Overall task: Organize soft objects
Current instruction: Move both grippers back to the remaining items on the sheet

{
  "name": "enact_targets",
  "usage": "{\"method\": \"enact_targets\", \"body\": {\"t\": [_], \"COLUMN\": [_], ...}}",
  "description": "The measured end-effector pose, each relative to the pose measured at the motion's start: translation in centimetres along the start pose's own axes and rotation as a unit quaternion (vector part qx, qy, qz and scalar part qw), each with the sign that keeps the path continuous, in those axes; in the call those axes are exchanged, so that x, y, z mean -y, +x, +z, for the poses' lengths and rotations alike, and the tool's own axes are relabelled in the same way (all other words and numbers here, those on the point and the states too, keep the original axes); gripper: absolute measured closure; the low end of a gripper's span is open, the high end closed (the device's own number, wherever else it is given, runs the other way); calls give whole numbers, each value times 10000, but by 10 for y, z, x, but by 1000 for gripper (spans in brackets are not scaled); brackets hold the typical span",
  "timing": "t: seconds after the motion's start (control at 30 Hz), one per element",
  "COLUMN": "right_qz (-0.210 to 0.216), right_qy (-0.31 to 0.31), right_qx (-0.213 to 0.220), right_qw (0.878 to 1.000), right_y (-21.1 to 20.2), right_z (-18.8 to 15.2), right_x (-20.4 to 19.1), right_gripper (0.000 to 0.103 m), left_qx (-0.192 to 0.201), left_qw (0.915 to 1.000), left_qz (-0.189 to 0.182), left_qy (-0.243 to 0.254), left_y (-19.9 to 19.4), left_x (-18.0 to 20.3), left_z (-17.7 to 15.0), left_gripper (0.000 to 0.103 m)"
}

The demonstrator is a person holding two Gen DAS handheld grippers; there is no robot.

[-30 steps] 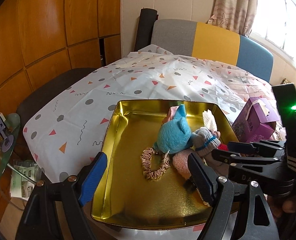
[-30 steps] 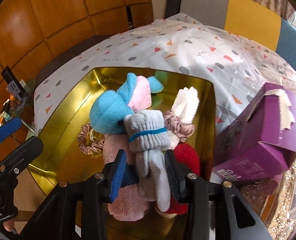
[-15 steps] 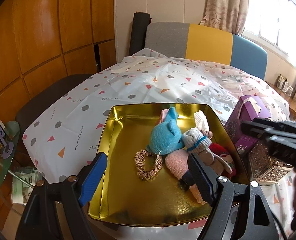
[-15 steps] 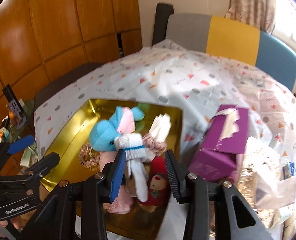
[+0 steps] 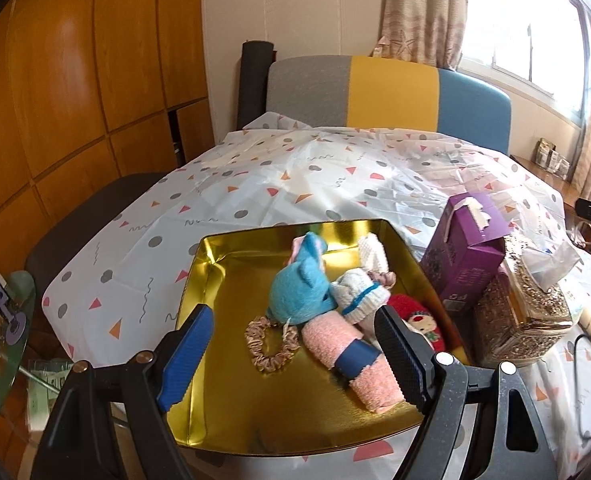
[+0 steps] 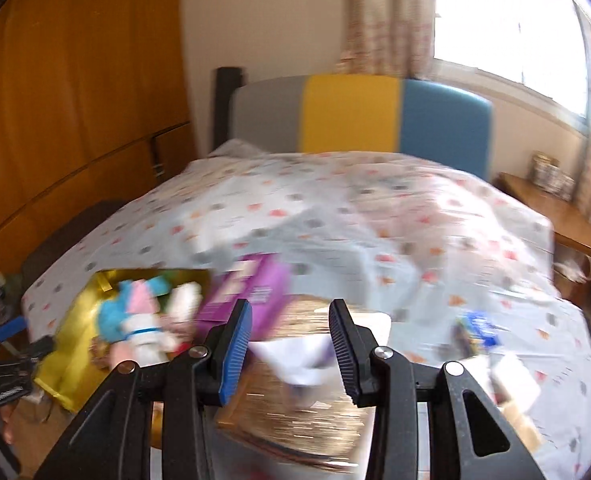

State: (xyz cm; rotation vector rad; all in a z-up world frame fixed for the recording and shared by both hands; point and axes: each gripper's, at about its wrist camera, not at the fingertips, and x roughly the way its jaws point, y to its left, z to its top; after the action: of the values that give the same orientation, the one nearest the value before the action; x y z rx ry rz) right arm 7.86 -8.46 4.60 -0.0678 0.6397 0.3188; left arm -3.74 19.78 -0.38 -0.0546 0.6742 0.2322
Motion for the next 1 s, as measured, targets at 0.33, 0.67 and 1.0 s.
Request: {"method": "enact_targets", "body": {"t": [0.33,0.67,1.0], "right_qz": [-1538,-2359,-2448], "right_qy": [1160,2556,3495], "right_qx": [41,62,-27], "right_qw": [9813,9375,9044], "right_y": [-20,-27,-39], "right_z": [-24,-96,-118], "right_x": [149,262,293], "right_gripper": [63,63,63], "left_qx": [216,333,417], "left_qw": [9985,9937,9853], "left_qz": [-306,-587,-971], "left_qy": [405,895,1344], "left_y": [-13,-23,-28], "left_x": [37,84,136], "left_z": [17,32,43], "left_gripper": [20,20,20]}}
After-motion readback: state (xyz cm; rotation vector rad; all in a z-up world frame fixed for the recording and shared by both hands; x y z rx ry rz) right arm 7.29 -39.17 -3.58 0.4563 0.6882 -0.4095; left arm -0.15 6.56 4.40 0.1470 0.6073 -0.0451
